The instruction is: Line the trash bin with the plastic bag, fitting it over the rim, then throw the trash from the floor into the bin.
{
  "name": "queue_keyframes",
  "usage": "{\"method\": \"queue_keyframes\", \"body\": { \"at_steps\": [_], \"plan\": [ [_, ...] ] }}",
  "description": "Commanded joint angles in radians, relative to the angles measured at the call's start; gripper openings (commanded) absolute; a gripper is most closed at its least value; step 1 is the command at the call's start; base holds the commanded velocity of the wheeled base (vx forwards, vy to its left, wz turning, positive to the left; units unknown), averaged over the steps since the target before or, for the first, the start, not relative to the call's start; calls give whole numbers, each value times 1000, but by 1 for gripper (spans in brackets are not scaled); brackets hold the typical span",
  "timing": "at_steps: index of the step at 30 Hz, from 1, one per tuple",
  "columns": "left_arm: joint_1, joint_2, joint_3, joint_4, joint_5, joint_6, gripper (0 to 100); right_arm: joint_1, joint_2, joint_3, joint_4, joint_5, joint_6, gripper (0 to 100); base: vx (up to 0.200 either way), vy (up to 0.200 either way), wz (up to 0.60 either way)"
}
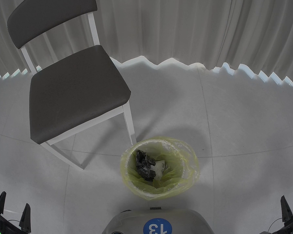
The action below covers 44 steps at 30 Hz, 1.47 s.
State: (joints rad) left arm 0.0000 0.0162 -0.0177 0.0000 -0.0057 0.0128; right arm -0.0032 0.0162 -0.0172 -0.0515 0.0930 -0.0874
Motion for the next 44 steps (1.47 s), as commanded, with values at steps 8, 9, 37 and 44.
{"method": "queue_keyframes", "body": {
  "at_steps": [8, 9, 37, 44],
  "plan": [
    [-2, -16, 18, 0, -3, 3, 100, 2, -5, 17, 48, -65, 112, 100, 0, 0, 0],
    [-2, -16, 18, 0, -3, 3, 100, 2, -5, 17, 48, -65, 112, 100, 0, 0, 0],
    [-2, -16, 18, 2, -3, 3, 100, 2, -5, 17, 50, -35, 74, 100, 0, 0, 0],
    [-2, -16, 18, 2, -3, 3, 100, 2, -5, 17, 50, -39, 80, 100, 0, 0, 0]
  ]
}}
